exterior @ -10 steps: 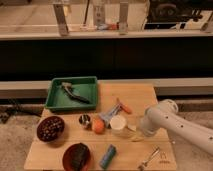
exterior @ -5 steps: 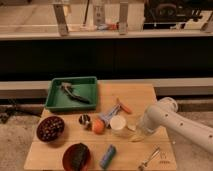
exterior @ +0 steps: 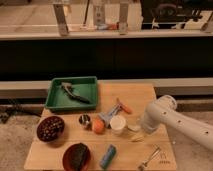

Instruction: Place banana in purple bowl

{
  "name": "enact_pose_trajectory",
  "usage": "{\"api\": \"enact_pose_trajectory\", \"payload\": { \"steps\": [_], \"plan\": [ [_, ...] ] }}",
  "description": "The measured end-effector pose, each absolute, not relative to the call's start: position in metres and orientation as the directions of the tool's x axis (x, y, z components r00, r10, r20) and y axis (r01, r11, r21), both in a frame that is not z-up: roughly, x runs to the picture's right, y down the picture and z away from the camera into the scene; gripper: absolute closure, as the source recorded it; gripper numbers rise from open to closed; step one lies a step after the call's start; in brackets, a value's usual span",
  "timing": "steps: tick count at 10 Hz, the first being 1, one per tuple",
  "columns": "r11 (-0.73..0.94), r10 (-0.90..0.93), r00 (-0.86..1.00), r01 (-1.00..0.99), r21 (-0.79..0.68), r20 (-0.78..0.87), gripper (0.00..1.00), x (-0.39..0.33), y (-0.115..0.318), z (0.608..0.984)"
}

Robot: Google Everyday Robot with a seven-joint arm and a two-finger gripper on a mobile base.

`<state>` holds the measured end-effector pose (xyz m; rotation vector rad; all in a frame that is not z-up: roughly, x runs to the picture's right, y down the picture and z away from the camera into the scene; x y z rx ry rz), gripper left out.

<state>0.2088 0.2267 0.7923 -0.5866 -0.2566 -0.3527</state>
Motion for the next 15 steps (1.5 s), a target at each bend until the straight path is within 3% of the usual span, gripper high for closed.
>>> {"api": "enact_pose_trajectory", "payload": {
  "steps": [5,6,12,13,15],
  "plan": [
    [0.833,-0.147,0.939,0.287,-0.472,0.312,0.22,0.213,0.241,0.806],
    [0.817,-0.149,0.936,0.298,-0.493,0.319,0.28,0.211,0.246,0.811],
    [0.784,-0.138,0.937,0.302,-0.543,0.322,0.91,0.211,0.253,0.82],
    [0.784,-0.138,0.938,0.3,-0.544,0.318,0.98,0.21,0.252,0.82],
    [0.779,-0.153,0.94,0.304,-0.548,0.304,1.0,0.211,0.248,0.814]
  ]
}}
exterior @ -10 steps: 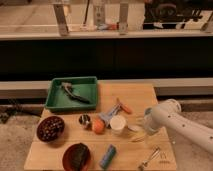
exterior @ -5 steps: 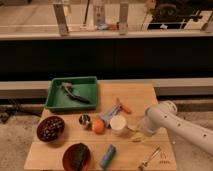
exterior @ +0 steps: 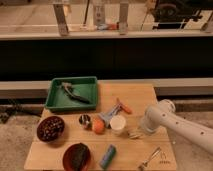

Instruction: Place banana in purple bowl

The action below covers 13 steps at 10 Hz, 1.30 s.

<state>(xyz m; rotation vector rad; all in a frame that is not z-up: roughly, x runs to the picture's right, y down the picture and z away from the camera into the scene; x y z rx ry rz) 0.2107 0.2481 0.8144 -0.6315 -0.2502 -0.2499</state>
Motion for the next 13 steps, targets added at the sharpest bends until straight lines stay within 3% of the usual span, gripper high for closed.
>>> {"api": "enact_pose_trajectory", "payload": {
  "steps": [8,13],
  "plan": [
    [0.815,-0.237,0.912,0.375,-0.442,0.335,1.0,0.201,0.165,0.722],
    [0.77,-0.405,0.806,0.555,-0.313,0.433,1.0,0.111,0.127,0.691]
  ]
}}
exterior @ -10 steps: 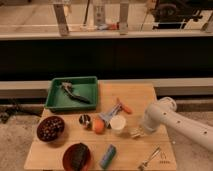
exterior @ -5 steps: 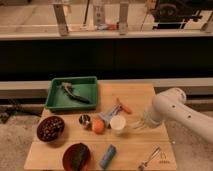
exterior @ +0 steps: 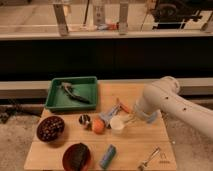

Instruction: Place banana in purple bowl

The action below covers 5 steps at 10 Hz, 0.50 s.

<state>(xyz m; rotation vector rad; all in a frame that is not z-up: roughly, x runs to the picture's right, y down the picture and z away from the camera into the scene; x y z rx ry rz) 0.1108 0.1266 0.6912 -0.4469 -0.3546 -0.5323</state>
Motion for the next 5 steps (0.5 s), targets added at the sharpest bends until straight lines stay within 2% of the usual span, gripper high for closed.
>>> {"api": "enact_pose_trajectory", "payload": {
  "steps": [5],
  "plan": [
    [0.647,-0.589,0.588,0.754,-0.112,0.554,1.0,-0.018,0.116,0.673]
  ]
}}
